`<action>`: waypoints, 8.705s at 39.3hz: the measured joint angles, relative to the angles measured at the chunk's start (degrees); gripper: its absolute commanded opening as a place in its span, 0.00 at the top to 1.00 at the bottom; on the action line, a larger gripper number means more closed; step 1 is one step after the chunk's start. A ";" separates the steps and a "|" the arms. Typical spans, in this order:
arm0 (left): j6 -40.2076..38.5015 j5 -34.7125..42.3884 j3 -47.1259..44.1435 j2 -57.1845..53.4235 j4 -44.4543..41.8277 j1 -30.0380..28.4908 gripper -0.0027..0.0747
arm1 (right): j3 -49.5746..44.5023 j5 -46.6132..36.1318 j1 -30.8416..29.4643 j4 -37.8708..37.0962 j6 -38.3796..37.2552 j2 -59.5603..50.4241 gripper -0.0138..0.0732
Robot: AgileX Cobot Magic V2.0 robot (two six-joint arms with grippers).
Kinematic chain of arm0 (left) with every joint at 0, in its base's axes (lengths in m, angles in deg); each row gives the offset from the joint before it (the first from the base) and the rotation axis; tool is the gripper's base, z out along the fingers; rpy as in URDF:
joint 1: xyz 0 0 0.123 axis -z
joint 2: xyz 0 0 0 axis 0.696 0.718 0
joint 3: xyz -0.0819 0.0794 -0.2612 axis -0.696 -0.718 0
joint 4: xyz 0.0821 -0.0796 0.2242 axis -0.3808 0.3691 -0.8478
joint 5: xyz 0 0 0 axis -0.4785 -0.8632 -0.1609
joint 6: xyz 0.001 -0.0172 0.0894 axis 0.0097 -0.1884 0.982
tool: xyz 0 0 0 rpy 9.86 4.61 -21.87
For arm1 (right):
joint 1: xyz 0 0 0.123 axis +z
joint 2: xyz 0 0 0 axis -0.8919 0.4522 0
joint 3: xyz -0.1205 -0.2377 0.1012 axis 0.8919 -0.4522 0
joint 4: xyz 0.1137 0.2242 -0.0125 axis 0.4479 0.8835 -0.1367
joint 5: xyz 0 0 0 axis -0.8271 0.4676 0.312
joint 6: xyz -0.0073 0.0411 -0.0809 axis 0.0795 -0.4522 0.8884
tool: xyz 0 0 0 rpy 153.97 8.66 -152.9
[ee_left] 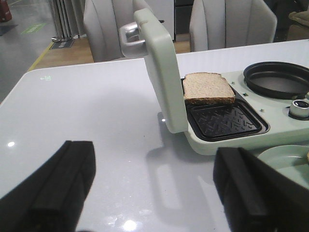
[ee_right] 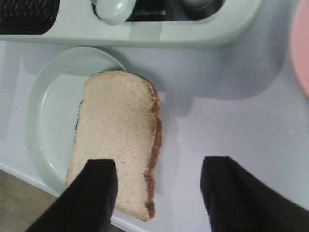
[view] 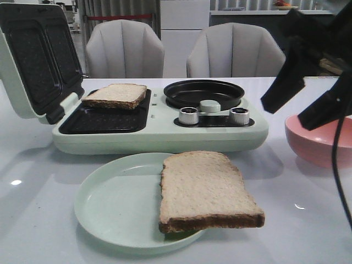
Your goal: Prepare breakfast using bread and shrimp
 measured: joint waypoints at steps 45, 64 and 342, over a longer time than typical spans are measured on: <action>-0.08 0.00 0.00 0.00 0.00 0.00 0.24 | 0.96 6.05 0.00 40.40 35.85 28.69 0.61; -0.08 0.00 0.00 0.00 0.00 0.00 0.24 | 0.96 6.71 0.00 41.53 42.53 20.70 0.63; -1.49 1.33 47.10 63.13 6.74 -4.32 0.24 | -37.29 -24.61 14.92 -43.59 -23.44 -81.73 0.17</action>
